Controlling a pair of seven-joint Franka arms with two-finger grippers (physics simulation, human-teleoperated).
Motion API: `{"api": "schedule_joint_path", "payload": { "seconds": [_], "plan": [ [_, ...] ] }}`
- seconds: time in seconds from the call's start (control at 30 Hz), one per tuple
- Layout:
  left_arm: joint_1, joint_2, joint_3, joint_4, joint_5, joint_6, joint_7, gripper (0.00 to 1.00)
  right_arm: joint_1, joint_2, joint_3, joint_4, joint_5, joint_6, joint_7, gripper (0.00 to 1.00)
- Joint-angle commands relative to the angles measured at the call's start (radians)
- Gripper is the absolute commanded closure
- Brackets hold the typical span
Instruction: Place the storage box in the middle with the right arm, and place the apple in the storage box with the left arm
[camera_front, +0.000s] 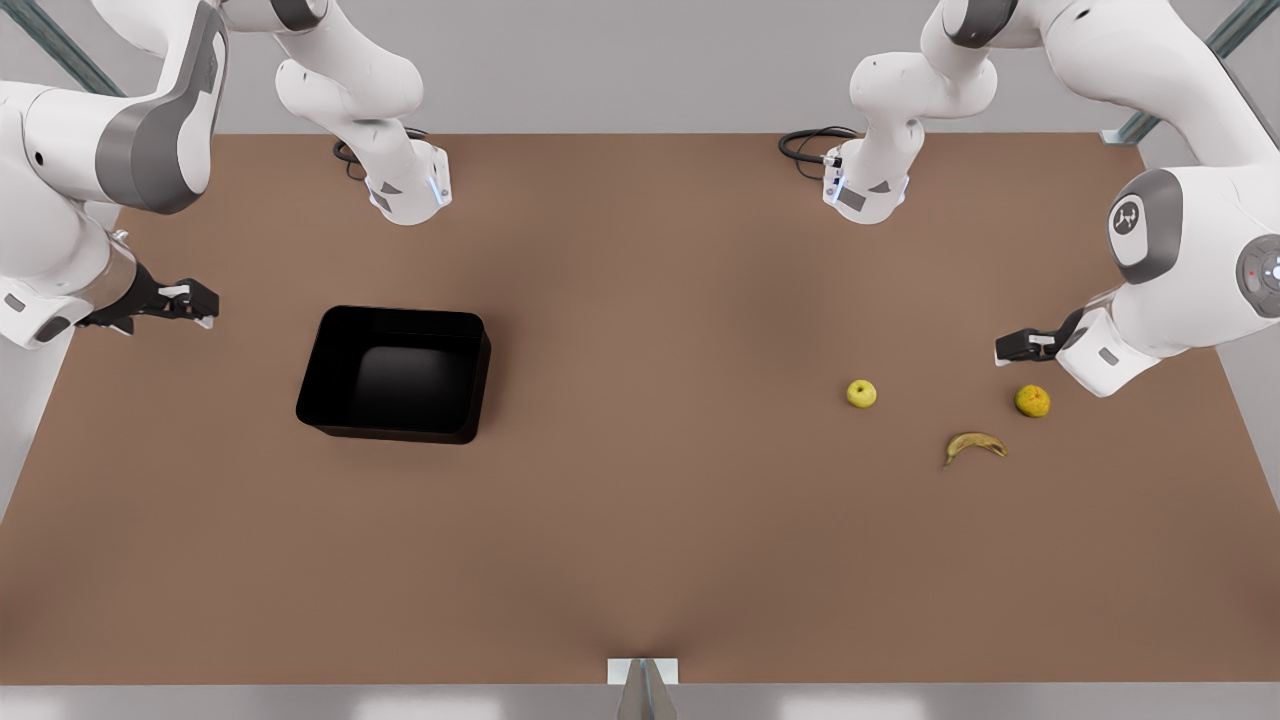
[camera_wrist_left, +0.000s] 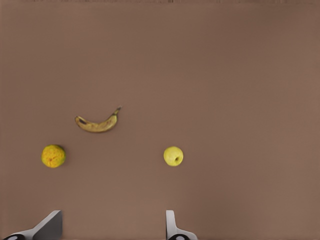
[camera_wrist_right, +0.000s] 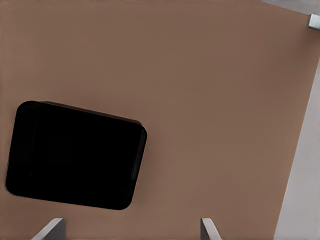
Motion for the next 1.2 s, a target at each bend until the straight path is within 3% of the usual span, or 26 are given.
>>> {"api": "schedule_joint_path", "payload": {
  "seconds": [0.0, 0.07, 0.13, 0.3, 0.53, 0.93, 1.1, 1.17],
  "plan": [
    [0.0, -0.001, 0.0, 0.0, 0.001, 0.011, 0.022, 0.0, 0.0, -0.001, 0.0, 0.0, 0.0, 0.01, -0.046, 0.0],
    [0.0, -0.001, 0.0, 0.0, 0.001, 0.011, 0.022, 0.0, 0.0, 0.002, 0.0, -0.001, 0.0, 0.009, -0.012, 0.0],
    [0.0, -0.001, 0.0, 0.0, 0.001, 0.011, 0.022, 0.0, 0.011, 0.037, -0.019, -0.133, -0.014, 0.027, 0.045, 0.0],
    [0.0, -0.001, 0.0, 0.0, 0.001, 0.009, 0.022, 0.0, 0.008, 0.002, -0.106, -0.451, -0.003, 0.386, 0.051, 0.0],
    [0.0, -0.001, 0.0, 0.0, 0.001, 0.005, 0.022, 0.0, 0.015, 0.017, -0.143, -0.714, 0.075, 0.664, 0.147, 0.0],
    [0.0, 0.0, 0.0, 0.0, 0.001, -0.006, 0.022, 0.0, 0.008, 0.109, -0.145, -0.877, 0.149, 0.753, 0.161, 0.0],
    [0.0, 0.0, 0.0, 0.0, 0.001, -0.006, 0.022, 0.0, 0.002, 0.184, -0.149, -0.866, 0.157, 0.774, 0.169, 0.0],
    [0.0, 0.0, 0.0, 0.0, 0.001, -0.006, 0.021, 0.0, -0.006, 0.194, -0.149, -0.853, 0.157, 0.757, 0.171, 0.17]
  ]
}}
